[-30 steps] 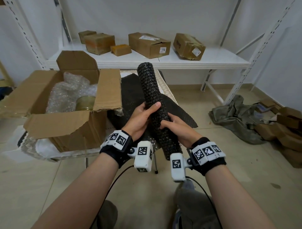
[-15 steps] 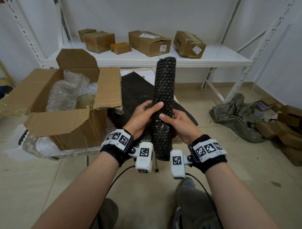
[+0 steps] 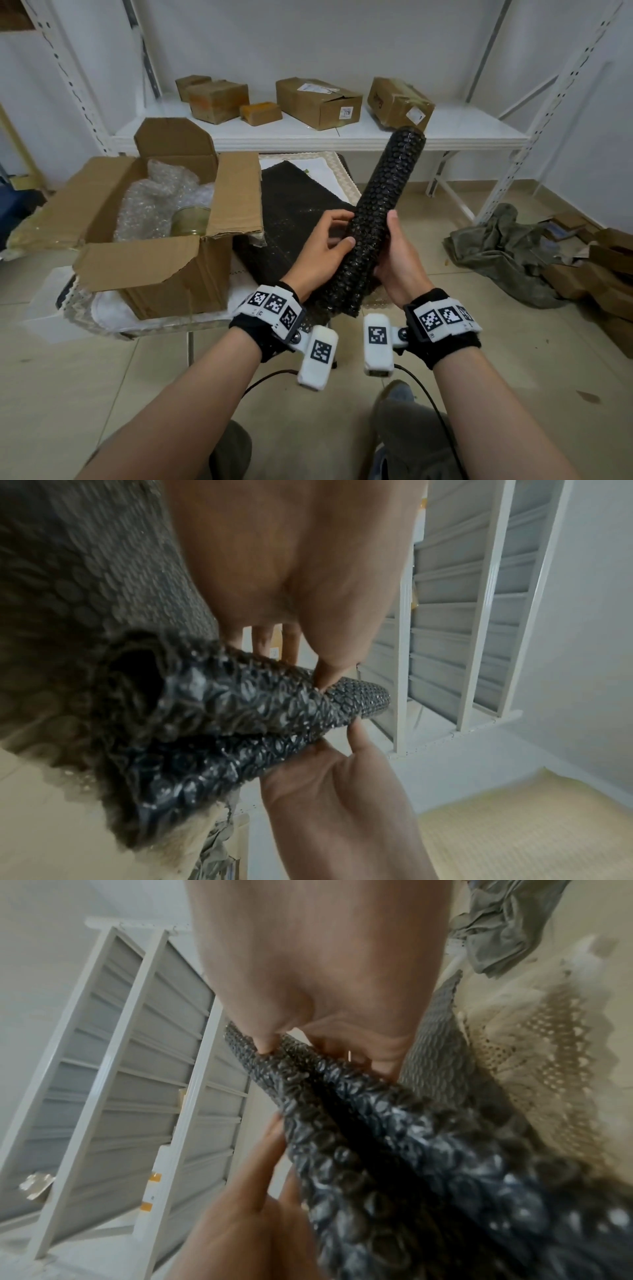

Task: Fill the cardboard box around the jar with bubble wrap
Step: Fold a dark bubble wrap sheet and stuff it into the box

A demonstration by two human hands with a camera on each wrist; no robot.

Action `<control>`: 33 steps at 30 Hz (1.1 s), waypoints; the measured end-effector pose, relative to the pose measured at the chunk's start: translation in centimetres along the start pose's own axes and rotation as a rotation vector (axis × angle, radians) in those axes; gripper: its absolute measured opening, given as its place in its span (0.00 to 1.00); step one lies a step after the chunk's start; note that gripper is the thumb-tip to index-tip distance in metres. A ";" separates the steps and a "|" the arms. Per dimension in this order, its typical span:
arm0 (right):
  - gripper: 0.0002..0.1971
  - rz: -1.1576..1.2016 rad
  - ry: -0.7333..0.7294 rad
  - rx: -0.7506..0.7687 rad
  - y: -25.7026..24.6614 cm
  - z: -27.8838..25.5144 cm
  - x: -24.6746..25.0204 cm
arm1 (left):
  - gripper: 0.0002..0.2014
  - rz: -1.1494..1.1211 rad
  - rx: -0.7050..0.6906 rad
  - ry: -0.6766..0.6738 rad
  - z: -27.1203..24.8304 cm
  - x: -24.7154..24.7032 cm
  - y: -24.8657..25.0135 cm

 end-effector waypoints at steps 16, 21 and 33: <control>0.21 -0.102 0.076 0.227 -10.5 -4.6 -1.5 | 0.16 0.310 -0.131 0.001 -0.1 1.8 13.9; 0.18 -0.174 -0.041 0.237 -12.0 -5.7 -5.2 | 0.24 0.157 0.009 -0.078 -1.8 4.7 15.9; 0.13 -0.375 -0.269 0.186 -12.6 -7.2 -12.8 | 0.20 0.034 0.035 -0.036 -4.3 12.7 19.3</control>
Point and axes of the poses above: each hand's wrist, its own z-axis towards the middle knuckle, its own x-axis out of the back of the hand, y = z × x, the point moved 8 cm from there along z, towards the middle knuckle, and after that the axes turned 14 degrees about -z, right-handed, at the moved point
